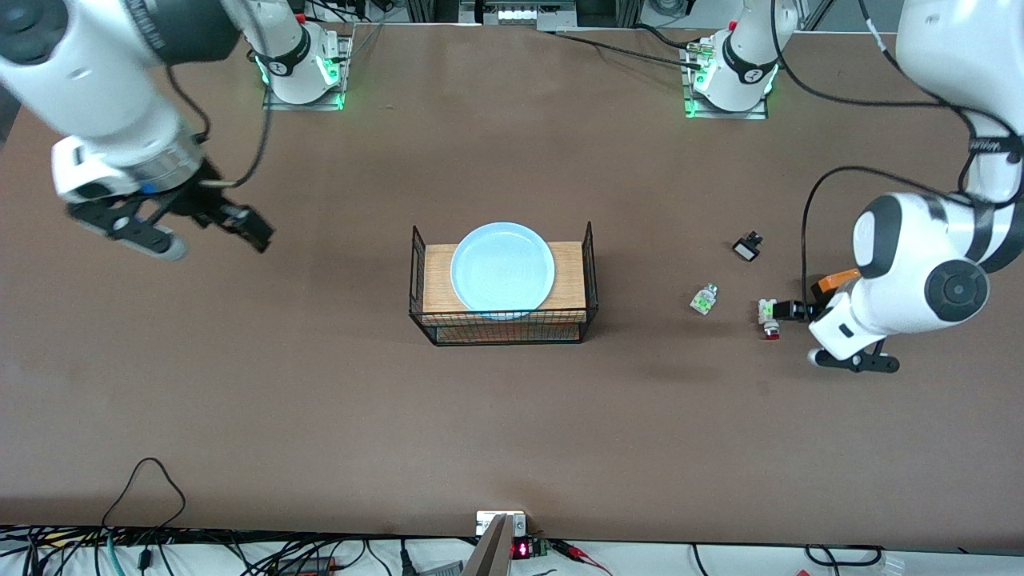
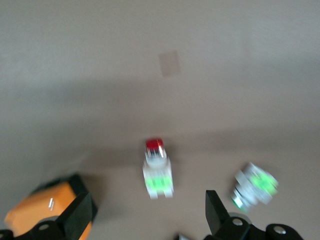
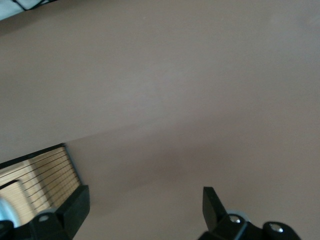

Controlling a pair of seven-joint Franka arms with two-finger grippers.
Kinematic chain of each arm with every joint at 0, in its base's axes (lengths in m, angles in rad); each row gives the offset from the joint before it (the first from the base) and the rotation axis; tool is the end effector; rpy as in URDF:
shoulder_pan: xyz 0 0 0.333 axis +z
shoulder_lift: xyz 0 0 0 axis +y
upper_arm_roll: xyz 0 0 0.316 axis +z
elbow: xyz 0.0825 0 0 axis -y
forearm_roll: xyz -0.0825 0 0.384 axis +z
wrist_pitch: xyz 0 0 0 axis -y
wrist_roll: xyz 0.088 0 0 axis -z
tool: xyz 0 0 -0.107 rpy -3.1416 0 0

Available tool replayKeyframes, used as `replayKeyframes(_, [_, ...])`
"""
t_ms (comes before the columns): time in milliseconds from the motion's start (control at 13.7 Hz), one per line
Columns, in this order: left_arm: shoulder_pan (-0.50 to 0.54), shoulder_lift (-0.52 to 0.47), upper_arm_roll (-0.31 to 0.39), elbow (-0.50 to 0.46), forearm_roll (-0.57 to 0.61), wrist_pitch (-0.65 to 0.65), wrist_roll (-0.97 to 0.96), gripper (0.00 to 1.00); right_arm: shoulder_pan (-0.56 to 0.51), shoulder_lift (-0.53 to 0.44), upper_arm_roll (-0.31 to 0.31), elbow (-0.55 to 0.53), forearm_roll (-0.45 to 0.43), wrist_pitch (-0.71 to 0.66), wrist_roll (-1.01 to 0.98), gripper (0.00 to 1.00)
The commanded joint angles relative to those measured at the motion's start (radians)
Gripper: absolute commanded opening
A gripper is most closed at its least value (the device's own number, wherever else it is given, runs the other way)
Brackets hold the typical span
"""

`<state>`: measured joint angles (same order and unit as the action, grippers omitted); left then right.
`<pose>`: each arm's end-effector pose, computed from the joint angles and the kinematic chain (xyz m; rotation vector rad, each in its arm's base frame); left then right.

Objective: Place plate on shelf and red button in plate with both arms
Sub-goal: 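Grasp the red-topped button with the left gripper while the right gripper retracts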

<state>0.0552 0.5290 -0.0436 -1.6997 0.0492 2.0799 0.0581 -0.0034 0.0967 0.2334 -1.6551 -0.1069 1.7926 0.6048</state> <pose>0.6561 0.0128 0.2761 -3.1176 0.1081 0.2323 0.5846 0.1219 0.5500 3.0334 -0.5443 0.1129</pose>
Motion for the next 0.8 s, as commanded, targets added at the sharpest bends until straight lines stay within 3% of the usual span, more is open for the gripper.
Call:
replayKeyframes(0, [0.008, 0.022, -0.007, -0.085, 0.024, 0.122, 0.017, 1.0, -0.079, 0.018, -0.034, 0.024, -0.008, -0.021, -0.19, 1.0])
replayKeyframes(218, [0.011, 0.023, -0.007, -0.208, 0.023, 0.279, 0.014, 1.0, -0.005, 0.005, -0.276, 0.023, 0.019, -0.028, -0.512, 1.0])
replayKeyframes(364, [0.014, 0.019, -0.007, -0.241, 0.023, 0.293, 0.016, 0.99, 0.022, -0.017, -0.362, 0.026, 0.068, -0.068, -0.594, 1.0])
replayKeyframes(582, [0.04, 0.014, -0.009, -0.27, 0.023, 0.286, 0.006, 0.76, 0.028, -0.052, -0.336, 0.026, 0.078, -0.154, -0.568, 1.0])
replayKeyframes(655, [0.038, 0.013, -0.01, -0.274, 0.023, 0.279, 0.003, 0.51, 0.026, -0.061, -0.327, 0.02, 0.078, -0.153, -0.568, 1.0])
replayKeyframes(728, [0.038, 0.012, -0.01, -0.264, 0.023, 0.273, 0.003, 0.38, 0.026, -0.063, -0.325, 0.014, 0.078, -0.151, -0.576, 1.0])
